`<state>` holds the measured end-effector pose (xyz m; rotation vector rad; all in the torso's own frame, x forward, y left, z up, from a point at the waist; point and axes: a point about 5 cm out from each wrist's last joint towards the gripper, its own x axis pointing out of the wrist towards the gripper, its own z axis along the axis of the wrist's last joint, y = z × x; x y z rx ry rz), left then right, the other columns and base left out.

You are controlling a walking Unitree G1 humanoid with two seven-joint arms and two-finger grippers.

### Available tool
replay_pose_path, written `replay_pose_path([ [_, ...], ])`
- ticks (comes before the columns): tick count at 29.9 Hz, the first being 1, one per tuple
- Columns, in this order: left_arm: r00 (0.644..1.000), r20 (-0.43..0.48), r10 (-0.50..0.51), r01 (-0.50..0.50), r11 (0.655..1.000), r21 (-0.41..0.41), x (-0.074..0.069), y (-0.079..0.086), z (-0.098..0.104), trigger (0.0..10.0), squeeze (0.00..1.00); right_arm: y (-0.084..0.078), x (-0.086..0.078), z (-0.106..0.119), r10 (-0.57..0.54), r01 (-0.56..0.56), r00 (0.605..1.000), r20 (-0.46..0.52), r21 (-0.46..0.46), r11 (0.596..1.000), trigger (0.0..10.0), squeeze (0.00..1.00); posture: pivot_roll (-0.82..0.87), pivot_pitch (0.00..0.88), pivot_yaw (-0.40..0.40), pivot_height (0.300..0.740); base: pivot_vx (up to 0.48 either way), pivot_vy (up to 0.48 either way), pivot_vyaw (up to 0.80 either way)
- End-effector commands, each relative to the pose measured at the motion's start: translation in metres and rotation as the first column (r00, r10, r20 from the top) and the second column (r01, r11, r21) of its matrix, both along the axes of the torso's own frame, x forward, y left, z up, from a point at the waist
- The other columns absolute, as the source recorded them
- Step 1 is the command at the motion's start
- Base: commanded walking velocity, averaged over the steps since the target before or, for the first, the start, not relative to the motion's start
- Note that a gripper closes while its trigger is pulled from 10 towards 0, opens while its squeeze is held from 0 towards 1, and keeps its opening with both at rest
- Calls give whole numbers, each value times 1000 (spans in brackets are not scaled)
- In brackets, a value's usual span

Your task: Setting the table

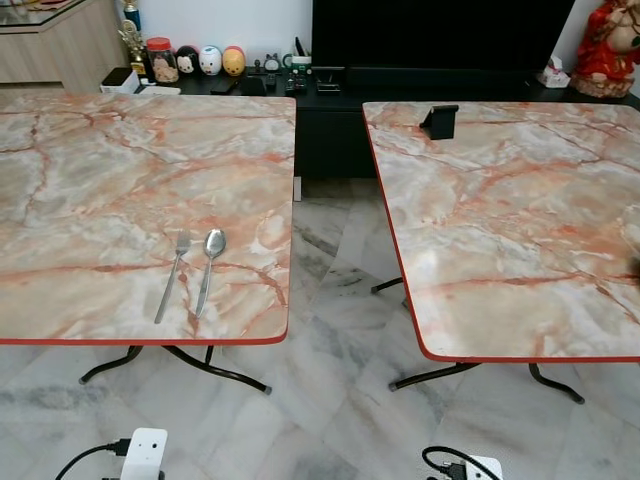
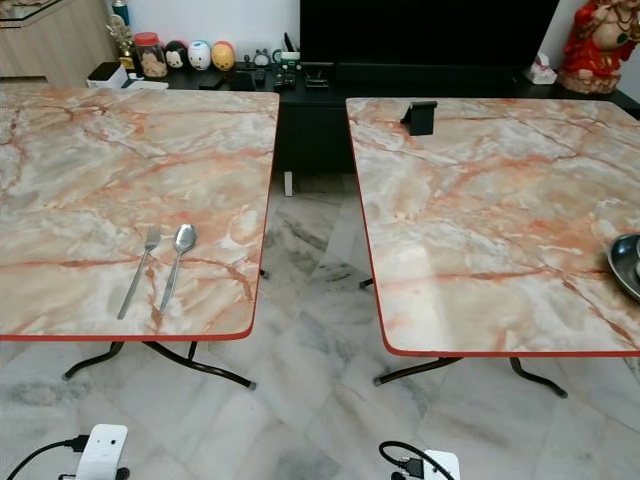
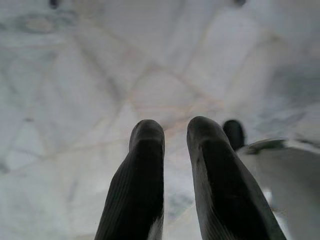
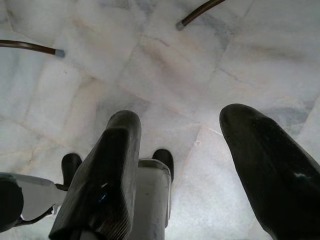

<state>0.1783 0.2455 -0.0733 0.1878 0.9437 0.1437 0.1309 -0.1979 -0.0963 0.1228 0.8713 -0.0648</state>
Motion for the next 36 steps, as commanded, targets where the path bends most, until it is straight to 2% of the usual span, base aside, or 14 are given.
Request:
replay_pose_path([
  [1, 1000, 7, -20, 20, 999, -36, -1, -7, -2, 10000, 0, -2, -2, -1, -7, 7, 1000, -10, 3, 1000, 10000, 0, 99, 0, -38, 731, 0, 0, 0],
  [13, 1000, 30, 7, -6, 999, -40, 1, -7, -1, 10000, 0, -3, -3, -1, -10, 10, 1000, -15, 1, 1000, 10000, 0, 96, 0, -38, 731, 0, 0, 0],
  [21, 1000, 23, 14, -13, 1000, -26, -3, -4, -2, 10000, 0, -4, -2, 0, 7, -8, 1000, -8, -28, 1000, 10000, 0, 91, 0, -38, 731, 0, 456, 0],
  [24, 1000, 21, 16, -15, 1000, -23, -4, -4, -3, 10000, 0, -4, -2, 0, 8, -8, 1000, -11, -28, 1000, 10000, 0, 88, 0, -38, 731, 0, 480, 617],
  [28, 1000, 18, 9, -9, 1000, -19, -4, -4, -3, 10000, 0, -4, -3, -1, -29, 28, 1000, -11, -5, 1000, 10000, 0, 87, 0, -37, 731, 0, 480, 0],
  [36, 1000, 24, 0, 1, 1000, -13, -1, -6, -2, 10000, 0, -4, -2, 0, -13, 12, 1000, -10, -19, 1000, 10000, 0, 91, 0, -35, 731, 0, 472, 0],
])
